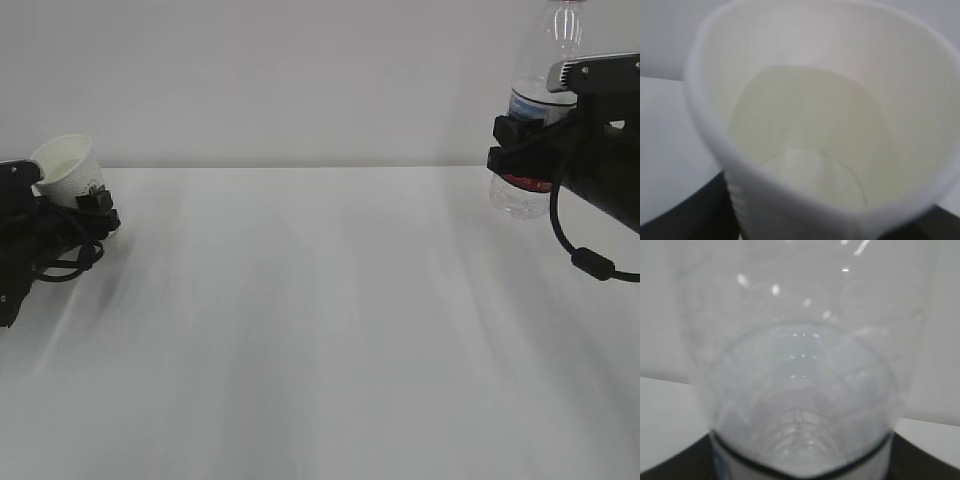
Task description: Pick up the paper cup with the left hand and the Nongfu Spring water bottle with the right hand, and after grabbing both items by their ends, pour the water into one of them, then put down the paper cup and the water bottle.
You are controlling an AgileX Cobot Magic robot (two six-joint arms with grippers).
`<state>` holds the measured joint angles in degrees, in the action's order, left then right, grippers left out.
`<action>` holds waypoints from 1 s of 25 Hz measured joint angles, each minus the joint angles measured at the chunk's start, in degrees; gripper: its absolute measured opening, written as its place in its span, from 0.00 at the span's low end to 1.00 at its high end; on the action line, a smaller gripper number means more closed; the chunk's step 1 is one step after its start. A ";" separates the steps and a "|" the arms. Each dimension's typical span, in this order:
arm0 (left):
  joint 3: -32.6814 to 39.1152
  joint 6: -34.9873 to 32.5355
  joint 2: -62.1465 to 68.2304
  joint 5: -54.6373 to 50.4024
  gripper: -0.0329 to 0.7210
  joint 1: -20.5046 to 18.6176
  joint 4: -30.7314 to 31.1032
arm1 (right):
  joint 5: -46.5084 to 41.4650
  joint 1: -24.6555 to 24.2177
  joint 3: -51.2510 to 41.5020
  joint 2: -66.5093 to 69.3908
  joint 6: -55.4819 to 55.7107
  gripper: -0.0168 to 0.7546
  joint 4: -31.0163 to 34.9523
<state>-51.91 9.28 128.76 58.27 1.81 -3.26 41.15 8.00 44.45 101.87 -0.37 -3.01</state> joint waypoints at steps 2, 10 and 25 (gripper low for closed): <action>0.00 0.00 0.00 0.00 0.70 0.00 0.00 | 0.00 0.00 0.00 0.00 0.37 0.51 0.00; 0.00 0.00 0.18 -0.99 0.93 0.00 0.14 | 0.00 0.00 0.00 0.00 0.37 0.51 0.00; 3.08 -3.78 -4.17 -2.92 0.95 0.00 0.38 | 0.11 0.00 0.00 0.00 0.37 0.51 0.34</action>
<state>-48.83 5.50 124.59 55.35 1.81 -2.88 41.26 8.00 44.45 101.87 0.00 -2.67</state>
